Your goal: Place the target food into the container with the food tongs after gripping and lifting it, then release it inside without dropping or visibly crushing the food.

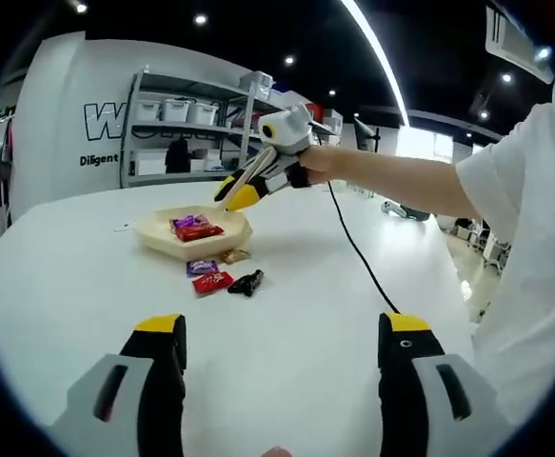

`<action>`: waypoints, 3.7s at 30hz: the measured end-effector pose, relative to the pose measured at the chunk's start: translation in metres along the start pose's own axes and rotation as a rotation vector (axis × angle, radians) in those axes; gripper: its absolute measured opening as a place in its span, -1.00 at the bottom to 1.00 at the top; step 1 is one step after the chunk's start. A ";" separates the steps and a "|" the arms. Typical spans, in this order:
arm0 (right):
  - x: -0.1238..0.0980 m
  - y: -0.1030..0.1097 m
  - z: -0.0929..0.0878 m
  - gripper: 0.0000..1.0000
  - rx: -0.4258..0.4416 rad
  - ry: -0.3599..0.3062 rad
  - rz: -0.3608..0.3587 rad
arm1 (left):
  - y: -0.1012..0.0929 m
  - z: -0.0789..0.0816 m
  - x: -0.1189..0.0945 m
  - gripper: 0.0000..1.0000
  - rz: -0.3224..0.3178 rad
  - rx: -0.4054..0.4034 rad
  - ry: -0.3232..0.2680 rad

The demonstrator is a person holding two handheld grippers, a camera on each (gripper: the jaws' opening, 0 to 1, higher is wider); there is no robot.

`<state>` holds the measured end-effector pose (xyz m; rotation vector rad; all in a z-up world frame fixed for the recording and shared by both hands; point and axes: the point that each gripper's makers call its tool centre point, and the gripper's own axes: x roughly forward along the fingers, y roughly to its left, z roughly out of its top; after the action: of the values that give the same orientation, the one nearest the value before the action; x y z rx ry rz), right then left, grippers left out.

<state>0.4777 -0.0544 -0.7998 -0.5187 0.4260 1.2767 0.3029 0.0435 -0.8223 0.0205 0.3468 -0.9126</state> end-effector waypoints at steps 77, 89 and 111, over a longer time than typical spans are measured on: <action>0.069 0.083 0.002 -0.58 0.089 0.067 -0.020 | 0.005 -0.013 -0.009 0.62 0.007 -0.021 -0.024; 0.073 0.084 0.002 -0.59 0.101 0.077 -0.004 | 0.007 -0.015 -0.009 0.62 0.005 -0.024 -0.023; 0.065 0.089 0.014 -0.67 0.092 0.069 0.016 | 0.006 -0.018 -0.009 0.59 0.001 -0.025 -0.018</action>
<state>0.4075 0.0223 -0.8370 -0.4831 0.5450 1.2513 0.2972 0.0570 -0.8368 -0.0105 0.3413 -0.9070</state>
